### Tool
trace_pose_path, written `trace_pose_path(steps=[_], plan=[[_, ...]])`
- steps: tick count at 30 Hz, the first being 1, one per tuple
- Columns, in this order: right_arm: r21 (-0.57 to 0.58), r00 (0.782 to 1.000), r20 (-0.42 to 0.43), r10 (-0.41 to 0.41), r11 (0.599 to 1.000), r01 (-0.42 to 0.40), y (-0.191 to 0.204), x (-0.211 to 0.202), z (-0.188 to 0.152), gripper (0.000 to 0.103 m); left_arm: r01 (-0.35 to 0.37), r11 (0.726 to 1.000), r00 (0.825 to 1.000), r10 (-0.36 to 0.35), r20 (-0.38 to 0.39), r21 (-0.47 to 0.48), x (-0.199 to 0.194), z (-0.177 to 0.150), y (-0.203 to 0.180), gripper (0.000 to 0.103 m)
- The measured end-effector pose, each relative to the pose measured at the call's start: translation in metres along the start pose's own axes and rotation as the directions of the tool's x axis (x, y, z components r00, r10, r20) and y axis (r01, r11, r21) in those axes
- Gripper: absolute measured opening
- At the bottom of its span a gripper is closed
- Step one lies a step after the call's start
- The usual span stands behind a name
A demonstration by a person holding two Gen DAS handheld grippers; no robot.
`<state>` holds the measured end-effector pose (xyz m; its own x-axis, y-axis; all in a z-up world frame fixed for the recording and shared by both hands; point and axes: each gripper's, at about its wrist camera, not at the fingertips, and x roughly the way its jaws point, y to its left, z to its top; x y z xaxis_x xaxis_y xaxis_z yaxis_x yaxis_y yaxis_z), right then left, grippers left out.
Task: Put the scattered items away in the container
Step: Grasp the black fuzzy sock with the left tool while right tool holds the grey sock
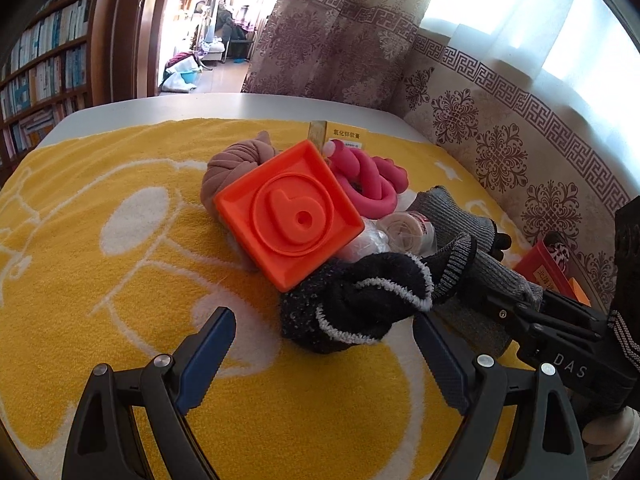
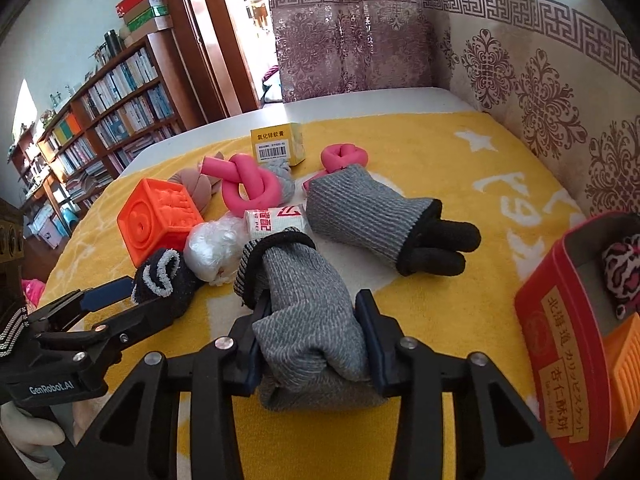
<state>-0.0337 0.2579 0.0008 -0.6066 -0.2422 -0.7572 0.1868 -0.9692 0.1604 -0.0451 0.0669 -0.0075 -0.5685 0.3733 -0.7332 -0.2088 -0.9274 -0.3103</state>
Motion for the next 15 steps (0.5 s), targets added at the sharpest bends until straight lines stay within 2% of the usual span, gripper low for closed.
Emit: trace_pose_path(steps=[7, 8, 9, 12, 15], plan=[[-0.008, 1.000, -0.001, -0.006, 1.000, 0.006, 0.001, 0.002, -0.001, 0.044, -0.014, 0.999, 0.999, 0.012, -0.034, -0.037, 0.015, 0.006, 0.003, 0.092], [-0.009, 1.000, 0.000, -0.007, 1.000, 0.007, 0.001, 0.002, -0.001, 0.044, -0.014, 0.999, 1.000, 0.013, -0.027, -0.040, 0.016, 0.007, 0.003, 0.089], [-0.010, 1.000, 0.001, -0.007, 1.000, 0.007, 0.001, 0.002, -0.001, 0.044, -0.018, 0.999, 0.999, 0.017, -0.030, -0.042, 0.016, 0.009, 0.003, 0.077], [-0.004, 1.000, 0.001, -0.005, 1.000, 0.005, 0.000, 0.002, -0.001, 0.044, 0.008, 0.999, 0.999, -0.009, -0.033, -0.042, 0.017, 0.009, 0.004, 0.053], [0.001, 1.000, 0.004, -0.002, 1.000, 0.002, -0.001, 0.002, -0.001, 0.044, -0.013, 1.000, 1.000, 0.012, -0.026, -0.018, 0.013, 0.006, 0.000, 0.051]])
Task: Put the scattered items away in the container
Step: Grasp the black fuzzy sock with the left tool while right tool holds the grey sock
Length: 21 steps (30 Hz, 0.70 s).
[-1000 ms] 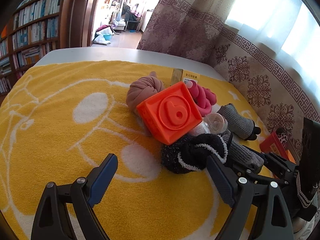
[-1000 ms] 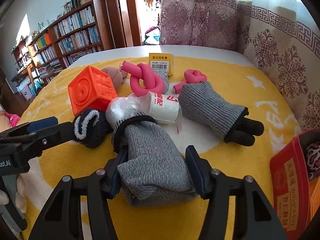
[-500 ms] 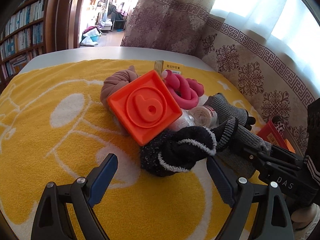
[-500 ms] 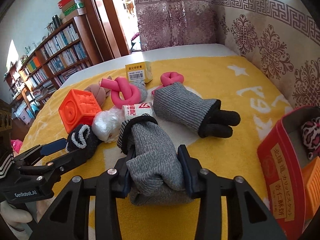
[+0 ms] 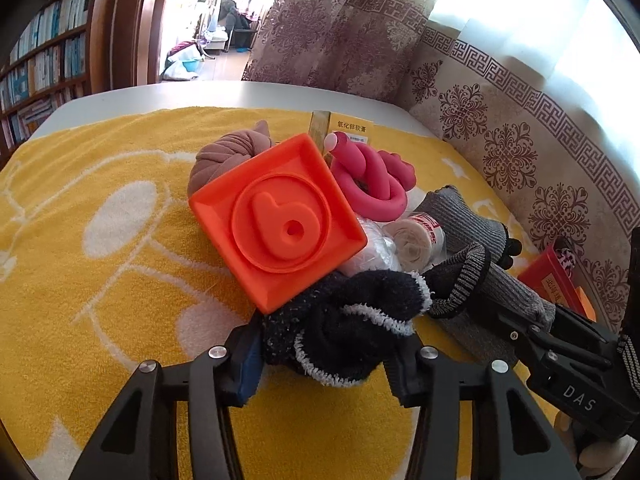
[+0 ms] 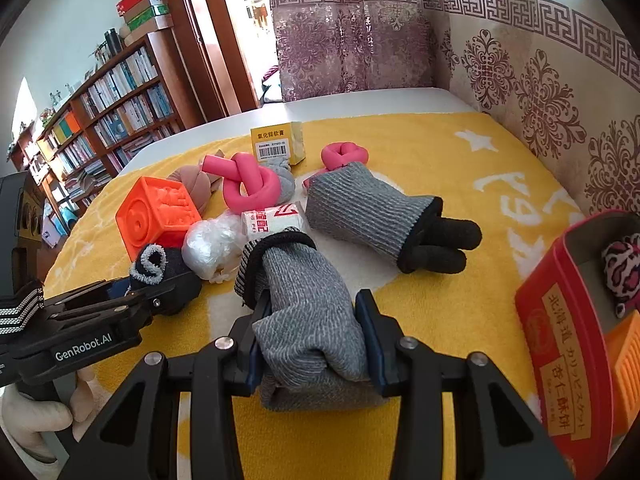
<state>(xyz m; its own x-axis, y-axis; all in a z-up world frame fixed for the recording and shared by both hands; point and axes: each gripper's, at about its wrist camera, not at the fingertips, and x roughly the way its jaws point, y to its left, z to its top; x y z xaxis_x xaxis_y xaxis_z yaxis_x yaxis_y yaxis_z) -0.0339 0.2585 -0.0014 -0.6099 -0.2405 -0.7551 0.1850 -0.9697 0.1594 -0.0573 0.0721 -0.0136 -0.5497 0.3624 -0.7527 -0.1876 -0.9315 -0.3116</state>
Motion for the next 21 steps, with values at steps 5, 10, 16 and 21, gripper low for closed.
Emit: trace_pose_path(steps=[5, 10, 16, 21], plan=[[0.014, 0.999, 0.029, 0.019, 1.000, -0.019, -0.004, -0.006, 0.001, 0.044, 0.000, 1.000, 1.000, -0.001, 0.023, 0.018, -0.020, -0.009, -0.009, 0.050], [0.037, 0.998, 0.065, 0.024, 0.999, -0.026, -0.008, -0.013, 0.004, 0.044, 0.023, 0.999, 0.998, -0.025, 0.049, 0.046, -0.035, -0.013, -0.021, 0.050], [0.057, 0.996, 0.083, 0.016, 0.998, -0.021, -0.012, -0.014, 0.005, 0.044, 0.043, 0.997, 0.998, -0.046, 0.047, 0.064, -0.038, -0.015, -0.031, 0.050], [0.065, 0.996, 0.091, 0.002, 0.998, -0.008, -0.013, -0.014, 0.005, 0.044, 0.038, 0.998, 0.998, -0.041, 0.050, 0.056, -0.039, -0.017, -0.029, 0.050]])
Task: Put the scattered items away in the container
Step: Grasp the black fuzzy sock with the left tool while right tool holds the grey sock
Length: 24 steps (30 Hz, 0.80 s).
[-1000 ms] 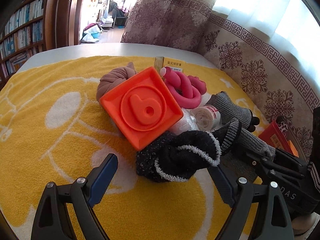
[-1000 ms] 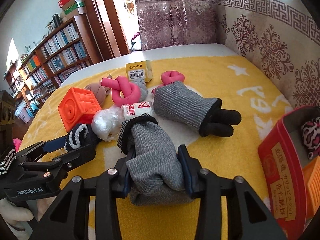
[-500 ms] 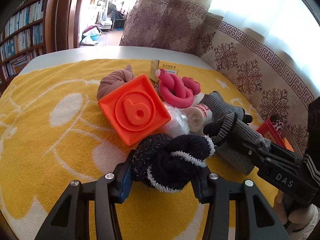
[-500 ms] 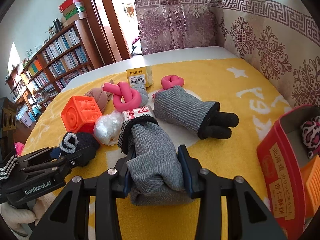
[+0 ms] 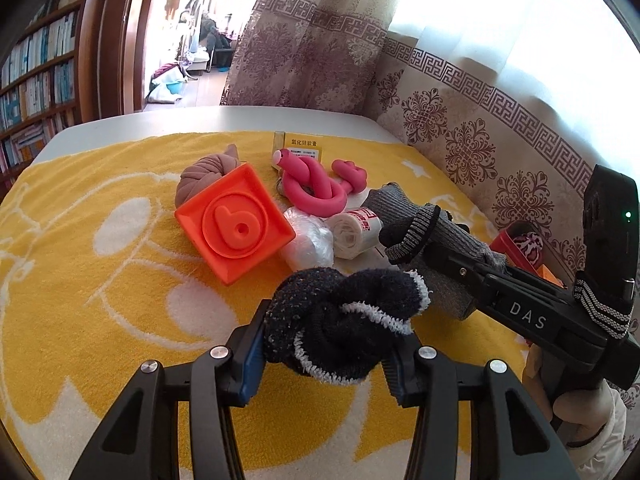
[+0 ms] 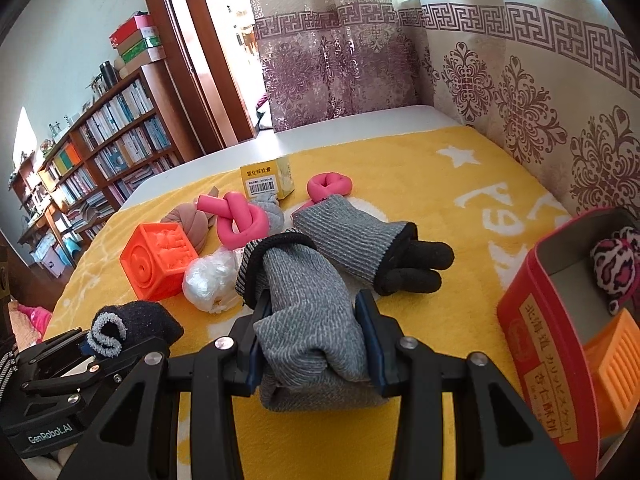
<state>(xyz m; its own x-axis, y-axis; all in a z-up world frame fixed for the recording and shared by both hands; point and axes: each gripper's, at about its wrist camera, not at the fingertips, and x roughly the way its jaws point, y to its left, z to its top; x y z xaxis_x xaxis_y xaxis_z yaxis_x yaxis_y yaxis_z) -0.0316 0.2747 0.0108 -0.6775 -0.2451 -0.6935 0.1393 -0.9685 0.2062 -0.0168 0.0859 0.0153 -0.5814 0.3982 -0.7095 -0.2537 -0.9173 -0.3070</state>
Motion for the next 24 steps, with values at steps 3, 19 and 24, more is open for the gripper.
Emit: trace_pose_path(steps=[3, 19, 24], plan=[[0.001, 1.000, 0.000, -0.013, 1.000, 0.013, -0.001, 0.001, -0.001, 0.044, 0.001, 1.000, 1.000, -0.001, -0.002, 0.000, 0.000, -0.001, 0.000, 0.050], [0.015, 0.995, 0.046, -0.089, 0.996, 0.088, -0.007, -0.003, -0.005, 0.044, 0.005, 1.000, 1.000, -0.005, -0.013, 0.010, 0.003, -0.008, -0.009, 0.050], [0.018, 0.992, 0.064, -0.105, 0.994, 0.104, -0.004, -0.010, -0.009, 0.044, 0.011, 1.000, 1.000, -0.011, -0.002, 0.027, -0.001, -0.008, -0.016, 0.050]])
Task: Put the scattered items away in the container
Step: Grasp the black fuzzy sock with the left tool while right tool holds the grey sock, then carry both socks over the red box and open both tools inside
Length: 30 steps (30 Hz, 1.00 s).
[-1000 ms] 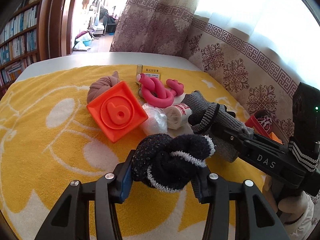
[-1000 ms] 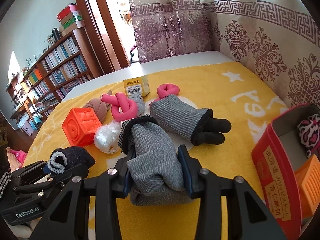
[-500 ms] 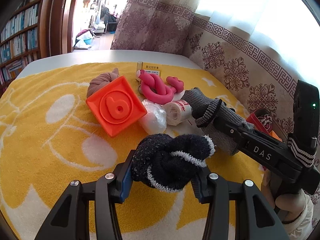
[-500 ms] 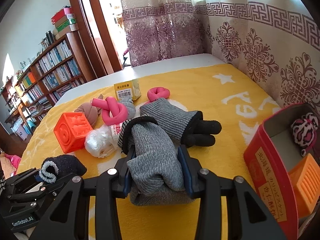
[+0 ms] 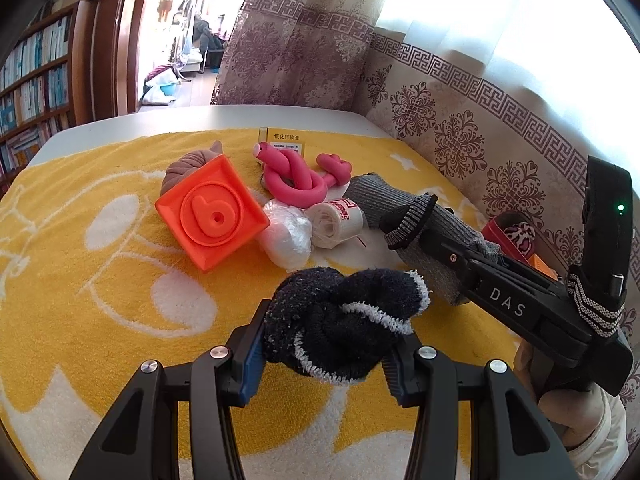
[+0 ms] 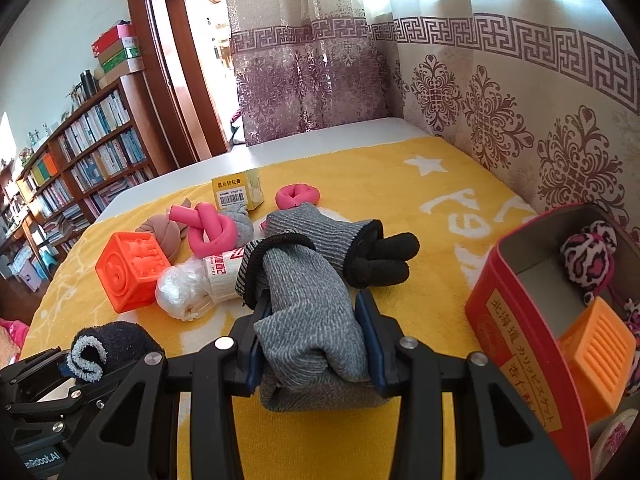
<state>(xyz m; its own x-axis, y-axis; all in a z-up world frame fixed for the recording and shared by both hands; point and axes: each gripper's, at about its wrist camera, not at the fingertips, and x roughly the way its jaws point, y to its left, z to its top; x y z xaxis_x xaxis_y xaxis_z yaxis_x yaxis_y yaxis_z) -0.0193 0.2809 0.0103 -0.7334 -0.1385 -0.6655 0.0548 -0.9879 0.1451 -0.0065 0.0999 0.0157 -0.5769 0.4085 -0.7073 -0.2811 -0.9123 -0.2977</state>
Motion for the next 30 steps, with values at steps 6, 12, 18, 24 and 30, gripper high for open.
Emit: trace_pose_path(steps=[6, 12, 18, 24, 30], plan=[[0.045, 1.000, 0.016, -0.011, 0.999, 0.010, -0.005, -0.016, -0.010, 0.044, 0.025, 1.000, 1.000, -0.025, -0.001, 0.001, -0.003, 0.000, -0.004, 0.050], [0.049, 0.997, 0.069, -0.018, 0.999, 0.015, -0.004, -0.053, -0.017, 0.044, 0.034, 0.999, 0.999, -0.034, 0.008, 0.015, -0.007, -0.001, -0.010, 0.050], [0.083, 0.989, 0.135, -0.066, 0.995, 0.056, -0.022, -0.097, -0.016, 0.044, 0.047, 0.999, 0.999, -0.047, 0.010, 0.023, -0.011, -0.001, -0.016, 0.050], [0.172, 0.973, 0.177, -0.150, 0.978, 0.120, -0.063, -0.132, -0.021, 0.044, 0.079, 0.996, 0.997, -0.079, -0.002, 0.046, -0.014, 0.000, -0.031, 0.051], [0.270, 0.948, 0.191, -0.253, 0.943, 0.197, -0.107, -0.156, -0.025, 0.044, 0.115, 0.991, 0.993, -0.113, -0.028, 0.065, -0.009, 0.001, -0.052, 0.051]])
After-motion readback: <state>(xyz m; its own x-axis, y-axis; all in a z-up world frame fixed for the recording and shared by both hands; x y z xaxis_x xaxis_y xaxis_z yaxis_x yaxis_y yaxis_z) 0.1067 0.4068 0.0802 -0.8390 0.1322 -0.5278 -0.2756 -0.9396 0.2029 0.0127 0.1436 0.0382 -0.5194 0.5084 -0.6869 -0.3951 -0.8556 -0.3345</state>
